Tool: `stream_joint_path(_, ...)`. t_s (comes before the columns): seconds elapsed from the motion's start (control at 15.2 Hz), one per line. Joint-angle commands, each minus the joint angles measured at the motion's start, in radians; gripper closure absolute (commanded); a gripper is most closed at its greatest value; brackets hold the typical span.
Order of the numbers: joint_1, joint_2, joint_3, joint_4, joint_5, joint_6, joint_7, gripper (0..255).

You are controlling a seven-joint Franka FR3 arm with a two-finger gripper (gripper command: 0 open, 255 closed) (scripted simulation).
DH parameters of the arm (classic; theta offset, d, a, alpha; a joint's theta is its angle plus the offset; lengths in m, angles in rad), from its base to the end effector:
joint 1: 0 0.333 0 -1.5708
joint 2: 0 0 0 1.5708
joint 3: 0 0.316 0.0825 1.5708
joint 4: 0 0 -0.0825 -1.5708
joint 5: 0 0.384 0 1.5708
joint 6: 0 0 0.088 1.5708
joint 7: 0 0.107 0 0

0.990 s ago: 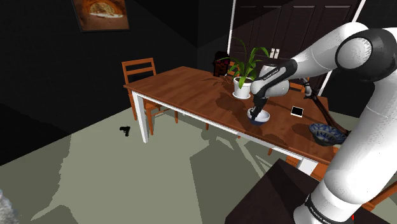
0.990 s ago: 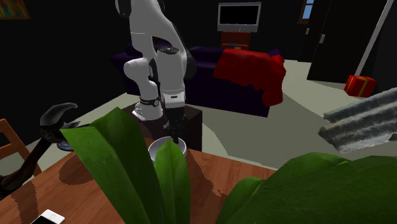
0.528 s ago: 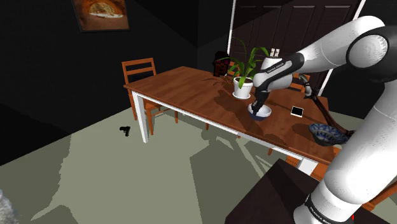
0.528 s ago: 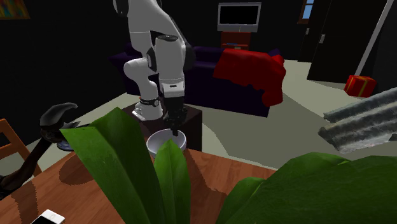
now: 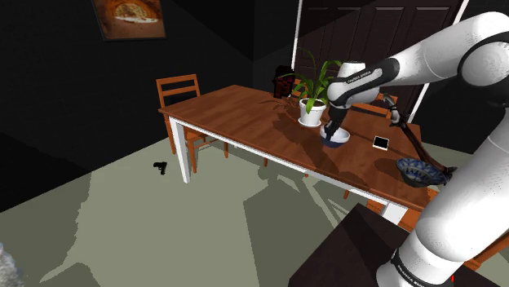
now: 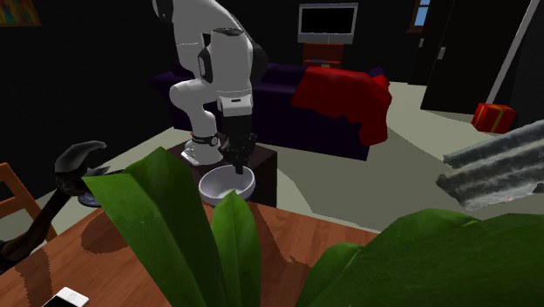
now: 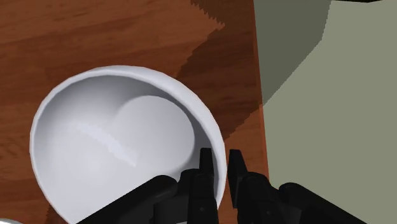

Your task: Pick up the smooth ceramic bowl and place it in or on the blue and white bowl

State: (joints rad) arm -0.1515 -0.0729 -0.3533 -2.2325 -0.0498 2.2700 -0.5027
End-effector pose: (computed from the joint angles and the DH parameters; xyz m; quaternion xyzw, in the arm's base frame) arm 0.4573 -0.2559 0.4105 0.9985 0.0137 0.0430 0.0320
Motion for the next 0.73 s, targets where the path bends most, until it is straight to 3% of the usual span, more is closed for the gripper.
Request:
stream_joint_path(0.0, 0.000, -0.012, 0.001, 0.017, -0.004, -0.029, 0.003, 255)
stream_joint_path(0.66, -0.008, -0.084, 0.000, 0.067, -0.028, -0.146, 0.001, 255)
